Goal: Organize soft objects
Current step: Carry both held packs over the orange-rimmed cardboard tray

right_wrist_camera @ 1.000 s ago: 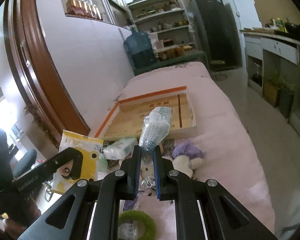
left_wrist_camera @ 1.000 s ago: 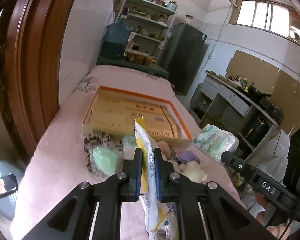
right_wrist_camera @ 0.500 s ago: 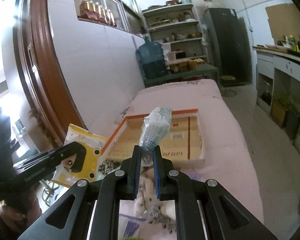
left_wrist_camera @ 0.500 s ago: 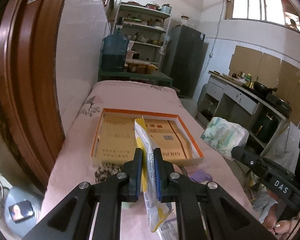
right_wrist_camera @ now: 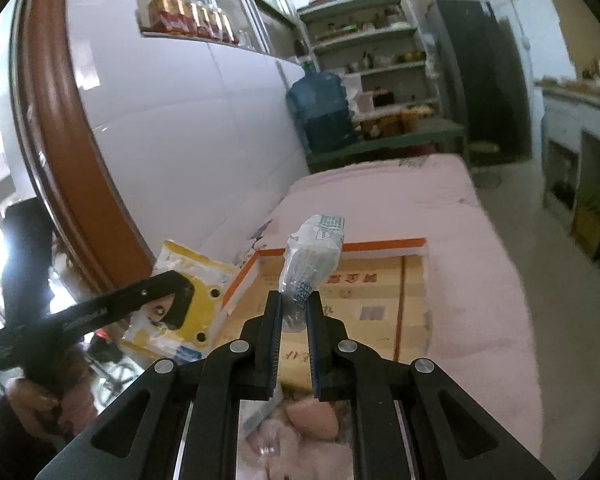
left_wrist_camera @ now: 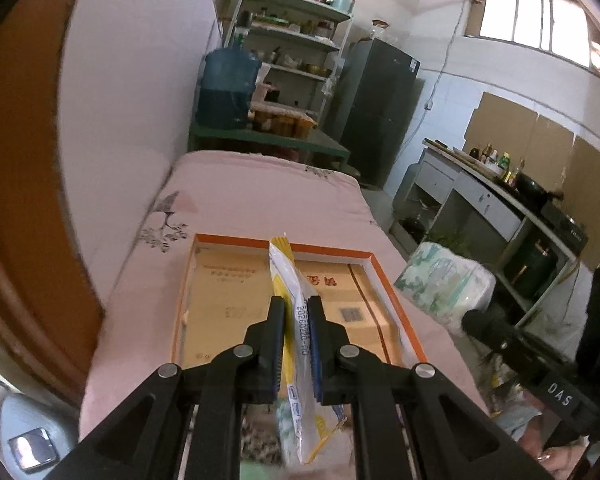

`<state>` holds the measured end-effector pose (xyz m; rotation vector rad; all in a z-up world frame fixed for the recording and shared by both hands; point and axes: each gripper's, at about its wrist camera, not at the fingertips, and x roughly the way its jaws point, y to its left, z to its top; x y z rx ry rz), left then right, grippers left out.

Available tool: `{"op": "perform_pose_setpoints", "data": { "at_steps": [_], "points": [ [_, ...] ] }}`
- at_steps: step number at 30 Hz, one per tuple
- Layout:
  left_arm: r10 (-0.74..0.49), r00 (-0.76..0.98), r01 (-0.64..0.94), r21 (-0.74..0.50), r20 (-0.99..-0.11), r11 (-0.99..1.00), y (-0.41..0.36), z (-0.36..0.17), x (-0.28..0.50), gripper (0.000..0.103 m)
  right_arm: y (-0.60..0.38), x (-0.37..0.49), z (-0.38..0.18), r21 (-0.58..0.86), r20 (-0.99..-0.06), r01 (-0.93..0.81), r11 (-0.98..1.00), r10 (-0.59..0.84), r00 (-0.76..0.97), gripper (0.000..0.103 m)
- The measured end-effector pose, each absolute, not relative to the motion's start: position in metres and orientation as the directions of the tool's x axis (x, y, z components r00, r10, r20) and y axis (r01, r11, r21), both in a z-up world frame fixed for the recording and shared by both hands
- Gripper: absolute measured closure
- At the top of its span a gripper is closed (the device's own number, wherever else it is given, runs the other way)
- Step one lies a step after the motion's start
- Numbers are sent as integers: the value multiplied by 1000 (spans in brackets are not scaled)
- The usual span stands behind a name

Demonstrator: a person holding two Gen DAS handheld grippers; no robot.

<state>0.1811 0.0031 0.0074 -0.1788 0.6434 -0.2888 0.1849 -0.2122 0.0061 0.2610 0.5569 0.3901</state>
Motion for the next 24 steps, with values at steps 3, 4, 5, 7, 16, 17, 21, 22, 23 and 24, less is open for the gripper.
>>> {"op": "perform_pose_setpoints", "data": {
  "at_steps": [3, 4, 5, 7, 16, 17, 21, 22, 23, 24],
  "points": [
    [-352, 741, 213, -296, -573, 931, 6, 2, 208, 92, -218, 210, -4, 392, -472, -288, 874, 460, 752, 91],
    [-364, 731, 211, -316, -577, 925, 7, 0, 219, 92, -219, 216, -6, 399, -474, -288, 870, 465, 748, 91],
    [-372, 725, 209, -329, -580, 921, 7, -3, 226, 92, -220, 226, -10, 409, -480, -285, 867, 470, 741, 91],
    [-395, 708, 204, -366, -585, 908, 7, -10, 243, 92, -220, 237, -17, 419, -490, -282, 863, 476, 730, 91],
    [-400, 667, 174, -391, -628, 904, -2, -41, 299, 92, -215, 286, -57, 431, -575, -247, 868, 476, 666, 91],
    [-400, 661, 168, -395, -635, 903, -3, -45, 303, 92, -215, 290, -62, 437, -585, -243, 866, 479, 655, 91],
    [-391, 639, 147, -394, -662, 907, -5, -60, 320, 92, -216, 299, -75, 453, -604, -226, 862, 483, 633, 91],
    [-389, 633, 144, -392, -670, 909, -6, -64, 323, 92, -216, 301, -77, 458, -607, -222, 861, 485, 629, 91],
    [-387, 627, 138, -392, -676, 910, -6, -68, 327, 92, -216, 301, -79, 459, -611, -218, 861, 484, 626, 91],
    [-387, 622, 135, -394, -681, 909, -5, -71, 330, 92, -217, 303, -82, 458, -619, -212, 863, 481, 621, 91]
  ]
}}
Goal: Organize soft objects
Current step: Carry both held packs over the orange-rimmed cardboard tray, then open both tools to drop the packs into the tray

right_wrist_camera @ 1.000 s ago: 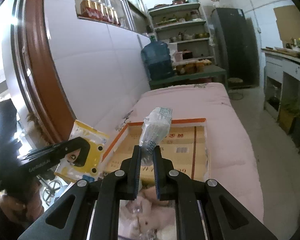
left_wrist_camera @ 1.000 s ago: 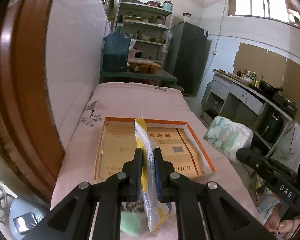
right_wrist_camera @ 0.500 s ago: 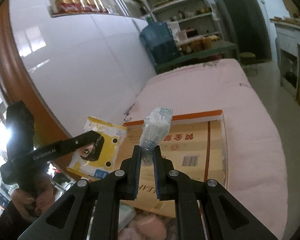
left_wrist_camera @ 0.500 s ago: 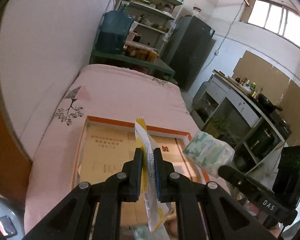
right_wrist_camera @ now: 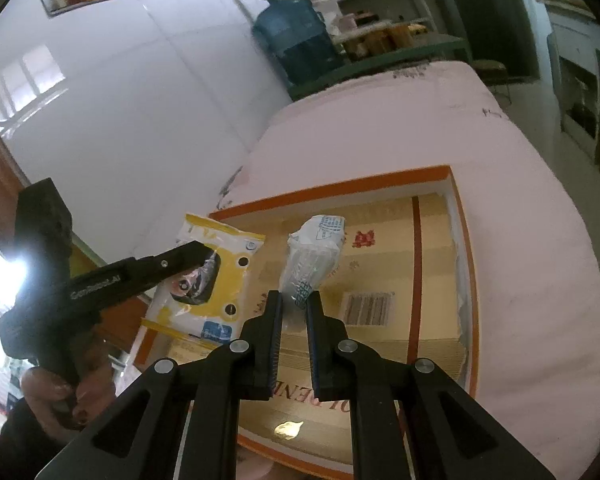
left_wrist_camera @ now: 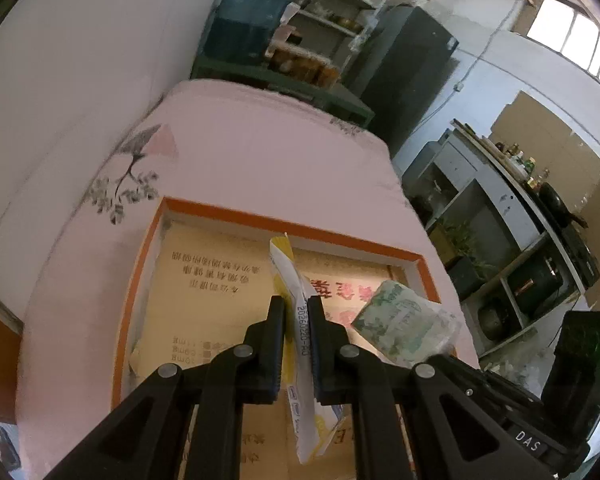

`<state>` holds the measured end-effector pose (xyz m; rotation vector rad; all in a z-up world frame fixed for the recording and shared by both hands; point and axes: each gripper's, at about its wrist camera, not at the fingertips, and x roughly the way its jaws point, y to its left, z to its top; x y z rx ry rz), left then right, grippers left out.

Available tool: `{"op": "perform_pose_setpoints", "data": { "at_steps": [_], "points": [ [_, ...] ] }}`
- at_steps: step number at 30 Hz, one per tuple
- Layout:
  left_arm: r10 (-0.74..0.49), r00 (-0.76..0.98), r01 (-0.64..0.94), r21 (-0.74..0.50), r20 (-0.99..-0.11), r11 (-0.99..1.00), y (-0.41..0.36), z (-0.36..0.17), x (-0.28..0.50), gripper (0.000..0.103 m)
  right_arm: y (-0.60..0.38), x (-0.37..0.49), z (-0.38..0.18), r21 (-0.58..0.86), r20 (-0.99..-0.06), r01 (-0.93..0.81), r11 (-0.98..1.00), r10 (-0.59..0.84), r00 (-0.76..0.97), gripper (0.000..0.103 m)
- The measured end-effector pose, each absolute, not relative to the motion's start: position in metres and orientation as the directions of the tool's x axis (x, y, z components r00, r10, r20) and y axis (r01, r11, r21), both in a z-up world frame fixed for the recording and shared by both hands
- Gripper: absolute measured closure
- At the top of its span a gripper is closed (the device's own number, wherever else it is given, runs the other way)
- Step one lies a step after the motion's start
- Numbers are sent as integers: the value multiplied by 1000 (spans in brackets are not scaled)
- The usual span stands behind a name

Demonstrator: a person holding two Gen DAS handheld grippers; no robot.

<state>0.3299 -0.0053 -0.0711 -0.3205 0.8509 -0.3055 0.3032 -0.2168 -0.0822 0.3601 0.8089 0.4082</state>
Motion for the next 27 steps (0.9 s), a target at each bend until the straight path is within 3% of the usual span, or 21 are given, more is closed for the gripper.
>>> {"op": "perform_pose_setpoints", "data": {
  "at_steps": [7, 10, 12, 14, 27],
  "points": [
    [-421, 549, 79, -456, -722, 887, 4, -99, 346, 91, -218, 308, -93, 465, -648, -187, 865, 477, 593, 88],
    [-450, 521, 61, -494, -726, 868, 10, -109, 352, 67, -218, 311, -98, 469, -666, -158, 869, 466, 582, 77],
    [-462, 505, 69, -499, -729, 864, 10, -111, 355, 47, -220, 313, -99, 467, -675, -142, 873, 456, 580, 51],
    [-460, 495, 59, -499, -737, 864, 12, -111, 355, 45, -220, 311, -98, 445, -687, -129, 886, 430, 586, 41],
    [-421, 623, 157, -422, -660, 893, 8, -56, 312, 44, -211, 272, -73, 280, -699, -91, 956, 268, 663, 38]
  ]
}}
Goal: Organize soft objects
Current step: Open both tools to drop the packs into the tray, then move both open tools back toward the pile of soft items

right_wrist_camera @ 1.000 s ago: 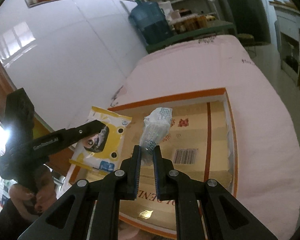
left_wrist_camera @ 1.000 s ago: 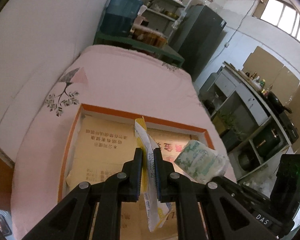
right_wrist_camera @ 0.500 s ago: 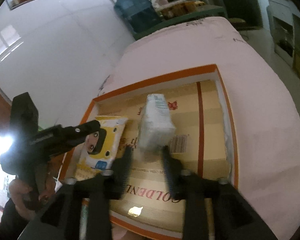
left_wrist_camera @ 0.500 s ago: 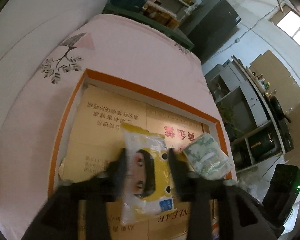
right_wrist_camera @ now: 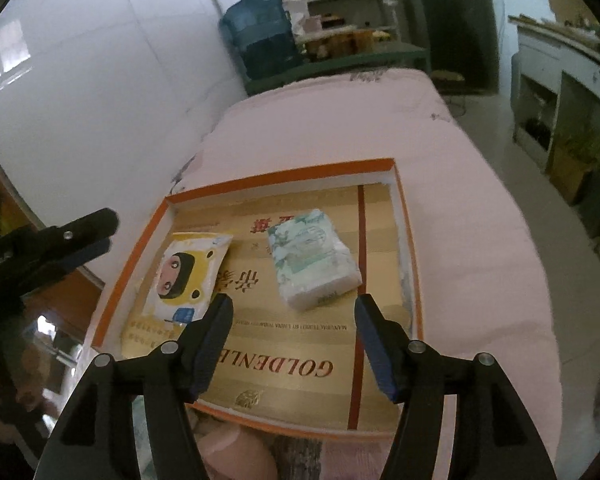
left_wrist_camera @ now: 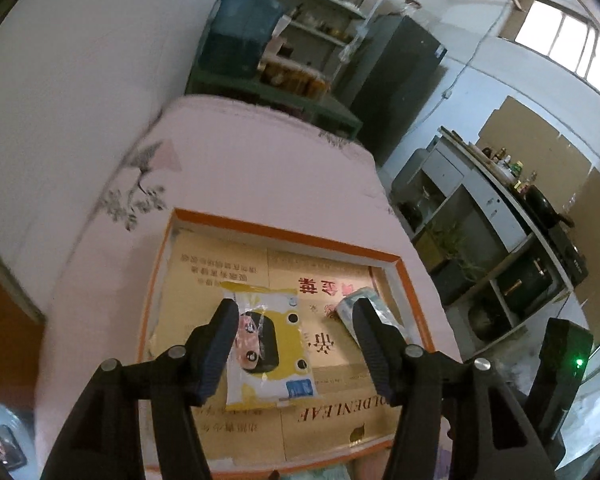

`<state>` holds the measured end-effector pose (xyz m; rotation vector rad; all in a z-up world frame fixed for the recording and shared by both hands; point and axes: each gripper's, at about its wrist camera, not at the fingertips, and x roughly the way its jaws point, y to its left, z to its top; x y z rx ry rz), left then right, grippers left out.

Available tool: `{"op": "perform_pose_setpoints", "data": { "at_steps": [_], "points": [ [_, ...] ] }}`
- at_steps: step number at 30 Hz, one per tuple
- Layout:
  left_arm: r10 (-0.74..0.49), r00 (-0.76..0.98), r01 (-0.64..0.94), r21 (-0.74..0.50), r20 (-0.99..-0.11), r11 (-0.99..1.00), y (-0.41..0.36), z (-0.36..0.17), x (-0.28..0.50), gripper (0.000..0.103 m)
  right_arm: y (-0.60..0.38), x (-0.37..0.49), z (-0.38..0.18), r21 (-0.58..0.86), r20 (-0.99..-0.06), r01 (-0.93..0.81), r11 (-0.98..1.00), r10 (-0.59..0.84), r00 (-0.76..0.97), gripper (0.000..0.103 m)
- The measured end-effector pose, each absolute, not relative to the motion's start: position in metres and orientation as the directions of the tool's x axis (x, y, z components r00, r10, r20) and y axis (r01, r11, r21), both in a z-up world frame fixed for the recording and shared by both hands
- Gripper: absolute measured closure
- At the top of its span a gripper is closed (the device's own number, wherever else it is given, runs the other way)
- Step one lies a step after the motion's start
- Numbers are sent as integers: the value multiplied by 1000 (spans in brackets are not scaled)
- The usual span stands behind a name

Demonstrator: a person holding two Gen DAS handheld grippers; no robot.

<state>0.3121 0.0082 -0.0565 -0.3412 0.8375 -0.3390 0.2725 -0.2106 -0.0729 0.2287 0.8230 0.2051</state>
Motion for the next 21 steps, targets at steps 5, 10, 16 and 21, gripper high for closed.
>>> {"op": "perform_pose_setpoints", "data": {
  "at_steps": [5, 10, 16, 21],
  "points": [
    [-358, 680, 152, -355, -640, 922, 8, -33, 279, 44, -205, 242, -55, 225, -666, -60, 972, 199, 719, 38],
    [-295, 738, 150, -278, -608, 949, 10, -16, 242, 44, -198, 211, -38, 160, -635, -22, 987, 120, 763, 38],
    [-284, 790, 171, -249, -544, 953, 12, -2, 193, 44, -187, 181, -22, 130, -615, -17, 991, 94, 783, 38],
    [-235, 842, 150, -207, -486, 967, 15, 9, 156, 44, -177, 155, -14, 107, -601, -24, 994, 84, 795, 38]
  ]
}}
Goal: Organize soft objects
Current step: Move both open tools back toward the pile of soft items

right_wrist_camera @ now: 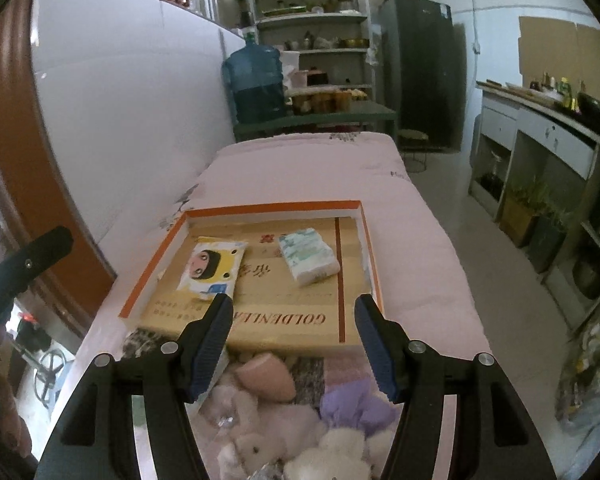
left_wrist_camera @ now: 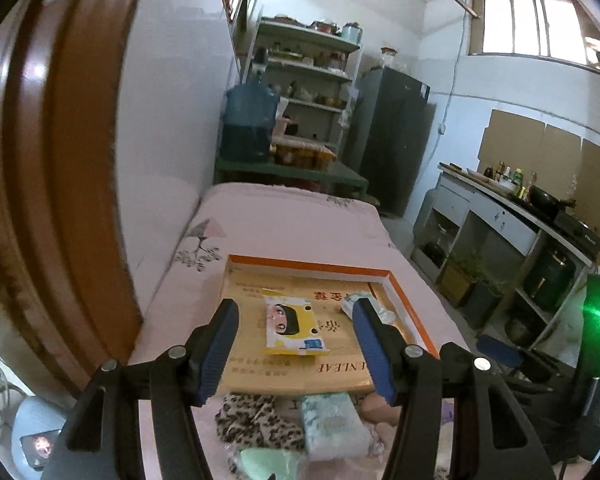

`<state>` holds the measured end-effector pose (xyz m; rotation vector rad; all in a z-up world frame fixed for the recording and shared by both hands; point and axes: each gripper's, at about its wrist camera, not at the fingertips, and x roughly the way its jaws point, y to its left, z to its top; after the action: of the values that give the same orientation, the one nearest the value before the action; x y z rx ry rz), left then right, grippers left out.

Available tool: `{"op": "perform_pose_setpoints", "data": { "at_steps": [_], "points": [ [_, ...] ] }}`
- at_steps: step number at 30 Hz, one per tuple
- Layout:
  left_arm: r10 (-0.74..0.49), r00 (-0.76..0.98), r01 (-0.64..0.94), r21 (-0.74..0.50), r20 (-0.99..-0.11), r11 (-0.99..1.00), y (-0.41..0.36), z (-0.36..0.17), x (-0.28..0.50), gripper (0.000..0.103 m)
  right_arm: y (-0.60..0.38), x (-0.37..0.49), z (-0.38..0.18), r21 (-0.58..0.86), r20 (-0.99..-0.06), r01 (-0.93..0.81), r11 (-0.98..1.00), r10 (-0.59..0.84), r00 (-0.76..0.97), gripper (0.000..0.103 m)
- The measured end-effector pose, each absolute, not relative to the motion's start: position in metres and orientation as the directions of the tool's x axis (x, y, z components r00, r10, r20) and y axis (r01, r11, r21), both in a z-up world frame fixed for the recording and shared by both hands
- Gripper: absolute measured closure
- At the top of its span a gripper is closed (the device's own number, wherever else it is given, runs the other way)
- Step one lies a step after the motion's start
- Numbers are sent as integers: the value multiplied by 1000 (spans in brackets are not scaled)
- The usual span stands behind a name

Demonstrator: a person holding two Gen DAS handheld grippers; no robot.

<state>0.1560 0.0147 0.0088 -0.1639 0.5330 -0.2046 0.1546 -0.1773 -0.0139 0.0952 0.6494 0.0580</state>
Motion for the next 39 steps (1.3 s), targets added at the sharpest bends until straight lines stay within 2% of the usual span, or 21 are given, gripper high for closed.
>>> {"op": "perform_pose_setpoints", "data": {
  "at_steps": [13, 19, 39],
  "points": [
    [-168, 882, 134, -107, -441, 985, 11, 15, 85, 44, -162, 82, 2, 112, -548, -49, 993, 103, 830, 38],
    [-150, 881, 122, -91, -448, 988, 14, 12, 58, 44, -157, 51, 3, 110, -538, -50, 993, 101, 837, 38],
    [-158, 865, 117, -115, -476, 986, 25, -3, 9, 44, -156, -4, -19, 69, -555, -50, 996, 80, 828, 38]
  ]
}}
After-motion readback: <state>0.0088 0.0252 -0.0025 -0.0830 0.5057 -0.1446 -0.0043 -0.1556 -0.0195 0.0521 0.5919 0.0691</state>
